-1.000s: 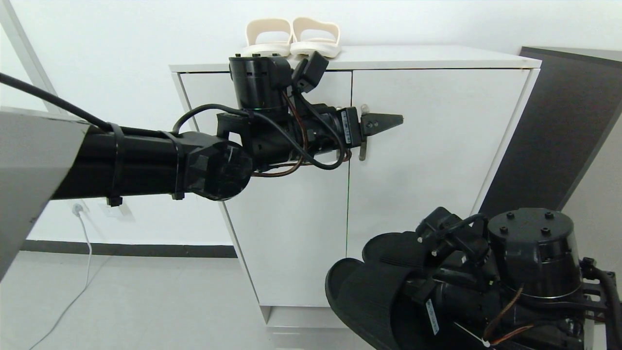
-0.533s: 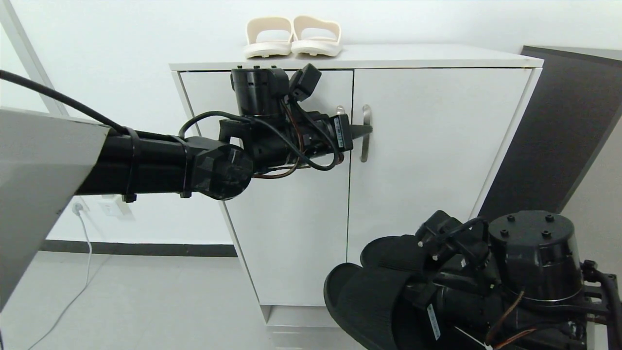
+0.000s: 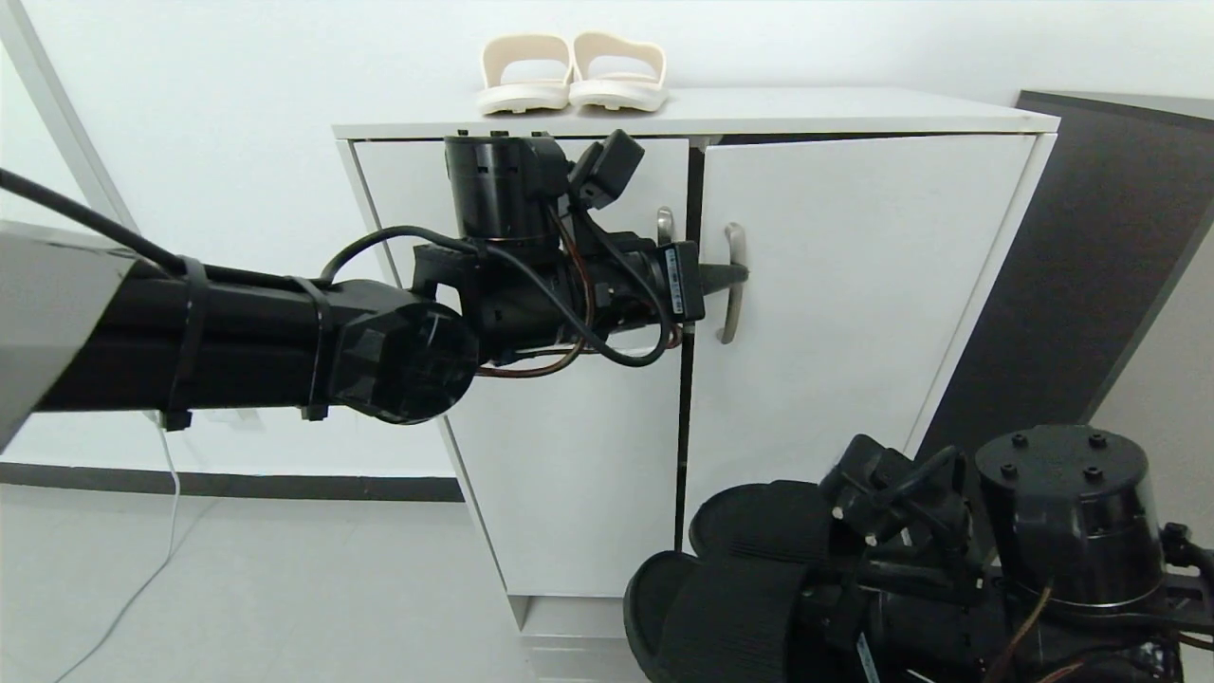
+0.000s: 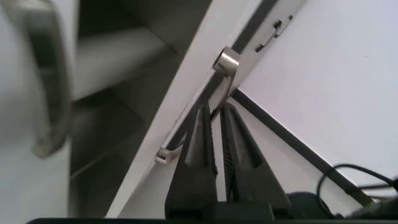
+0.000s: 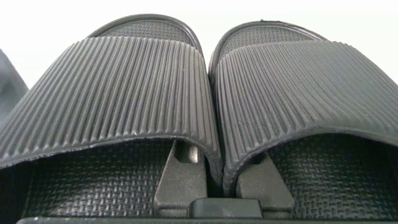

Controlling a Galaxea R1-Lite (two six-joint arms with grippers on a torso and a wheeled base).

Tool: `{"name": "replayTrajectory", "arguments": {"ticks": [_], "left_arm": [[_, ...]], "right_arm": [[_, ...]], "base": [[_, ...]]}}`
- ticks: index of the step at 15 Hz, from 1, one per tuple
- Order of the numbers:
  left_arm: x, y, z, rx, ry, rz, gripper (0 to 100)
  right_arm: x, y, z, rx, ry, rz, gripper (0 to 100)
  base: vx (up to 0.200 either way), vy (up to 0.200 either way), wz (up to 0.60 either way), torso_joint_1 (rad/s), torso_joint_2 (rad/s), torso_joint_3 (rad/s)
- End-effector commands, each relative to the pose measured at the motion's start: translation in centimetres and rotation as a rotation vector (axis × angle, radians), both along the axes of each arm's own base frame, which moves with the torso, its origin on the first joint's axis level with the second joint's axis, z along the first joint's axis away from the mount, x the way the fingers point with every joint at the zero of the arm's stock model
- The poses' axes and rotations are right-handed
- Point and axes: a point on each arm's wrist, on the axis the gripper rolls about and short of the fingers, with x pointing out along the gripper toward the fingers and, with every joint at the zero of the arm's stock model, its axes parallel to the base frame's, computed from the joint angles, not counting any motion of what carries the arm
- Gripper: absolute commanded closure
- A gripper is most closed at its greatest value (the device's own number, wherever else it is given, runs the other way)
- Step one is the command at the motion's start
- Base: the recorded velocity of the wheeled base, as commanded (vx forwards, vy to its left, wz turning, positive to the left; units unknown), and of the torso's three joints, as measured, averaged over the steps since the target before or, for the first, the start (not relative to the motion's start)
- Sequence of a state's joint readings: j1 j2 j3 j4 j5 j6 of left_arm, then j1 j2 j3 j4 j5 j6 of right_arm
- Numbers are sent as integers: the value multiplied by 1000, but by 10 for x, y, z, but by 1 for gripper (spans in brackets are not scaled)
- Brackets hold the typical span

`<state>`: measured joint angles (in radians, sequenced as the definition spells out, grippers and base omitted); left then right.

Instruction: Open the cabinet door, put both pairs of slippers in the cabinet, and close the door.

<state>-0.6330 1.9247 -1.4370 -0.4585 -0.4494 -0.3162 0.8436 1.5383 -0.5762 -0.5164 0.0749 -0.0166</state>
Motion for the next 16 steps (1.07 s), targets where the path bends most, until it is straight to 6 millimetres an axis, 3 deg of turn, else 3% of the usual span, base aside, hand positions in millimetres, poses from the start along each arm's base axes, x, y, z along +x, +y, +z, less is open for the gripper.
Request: {"name": "replayTrajectory", "arguments": {"ticks": [1, 8, 16], "left_arm": [[-17, 6, 5, -5, -9, -13, 100], [-51, 26, 4, -9, -18, -5, 100], [-38, 37, 12, -28, -32, 68, 100]], "right_arm": [[-6, -6, 1, -1, -12, 37, 100], [-8, -8, -4, -15, -4, 61, 100], [-11, -7, -4, -19, -9, 73, 100]], "base": [[0, 0, 0, 0, 0, 0], [0, 0, 0, 0, 0, 0], [0, 0, 0, 0, 0, 0]]}}
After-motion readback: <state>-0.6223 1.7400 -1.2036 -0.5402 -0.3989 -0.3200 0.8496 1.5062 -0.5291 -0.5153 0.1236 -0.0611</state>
